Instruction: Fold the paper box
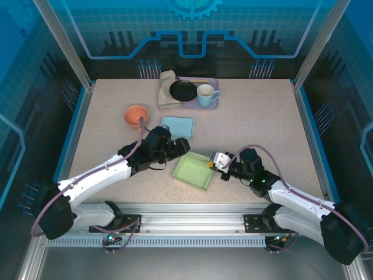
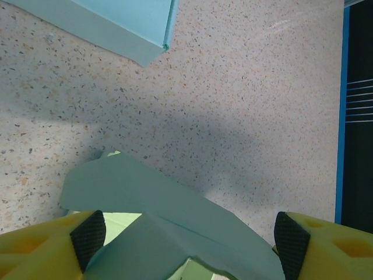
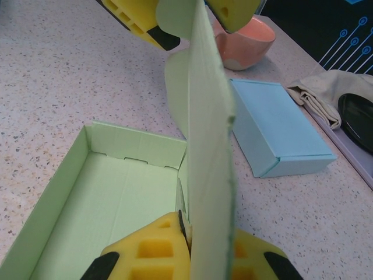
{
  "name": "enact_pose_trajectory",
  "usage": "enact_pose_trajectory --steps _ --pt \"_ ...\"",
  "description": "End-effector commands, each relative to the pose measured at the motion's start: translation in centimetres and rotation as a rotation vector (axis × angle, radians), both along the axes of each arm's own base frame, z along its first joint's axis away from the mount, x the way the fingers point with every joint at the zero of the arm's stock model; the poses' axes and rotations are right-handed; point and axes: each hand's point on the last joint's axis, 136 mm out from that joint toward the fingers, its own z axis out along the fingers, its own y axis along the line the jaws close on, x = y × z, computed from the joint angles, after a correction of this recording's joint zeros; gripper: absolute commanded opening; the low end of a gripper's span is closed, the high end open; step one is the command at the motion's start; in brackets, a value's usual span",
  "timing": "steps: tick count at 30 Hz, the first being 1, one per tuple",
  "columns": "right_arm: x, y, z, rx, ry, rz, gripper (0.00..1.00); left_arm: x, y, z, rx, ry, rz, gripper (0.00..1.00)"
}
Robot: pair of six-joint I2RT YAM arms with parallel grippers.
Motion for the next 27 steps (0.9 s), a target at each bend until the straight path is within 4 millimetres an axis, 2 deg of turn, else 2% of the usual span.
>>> enact_pose_trajectory --steps 1,5,8,12,19,24,27 --pt "0.6 0.7 2.1 0.035 -0.065 0.010 0.00 1.0 -1.0 1.1 0.021 -0.044 -0.019 0.82" --pt "-1.0 1.3 2.5 0.056 -0.045 0.101 0.00 3.1 0.7 2.3 0.254 -0.192 -0.088 0.94" --pt "-1.5 1.4 3.0 0.069 -0.053 0.119 0.00 4.0 2.6 2.5 0.356 -0.246 -0.095 0.96" --pt "-1.3 1.2 3.6 0.082 -0.078 0.101 0.00 4.0 3.7 2.5 0.319 -0.249 -0.106 0.99" --pt "-0.8 0.9 3.8 0.091 -0.090 0.063 0.00 2.7 1.2 0.5 0.178 -0.135 -0.127 0.99" --pt "-0.7 0.6 4.2 0.100 -0.108 0.047 0.00 2.1 -1.6 0.4 0.114 -0.100 -0.173 0.99" --pt "0.2 0.0 3.9 0.080 -0.119 -0.012 0.00 1.7 -2.9 0.5 0.080 -0.067 -0.198 0.99"
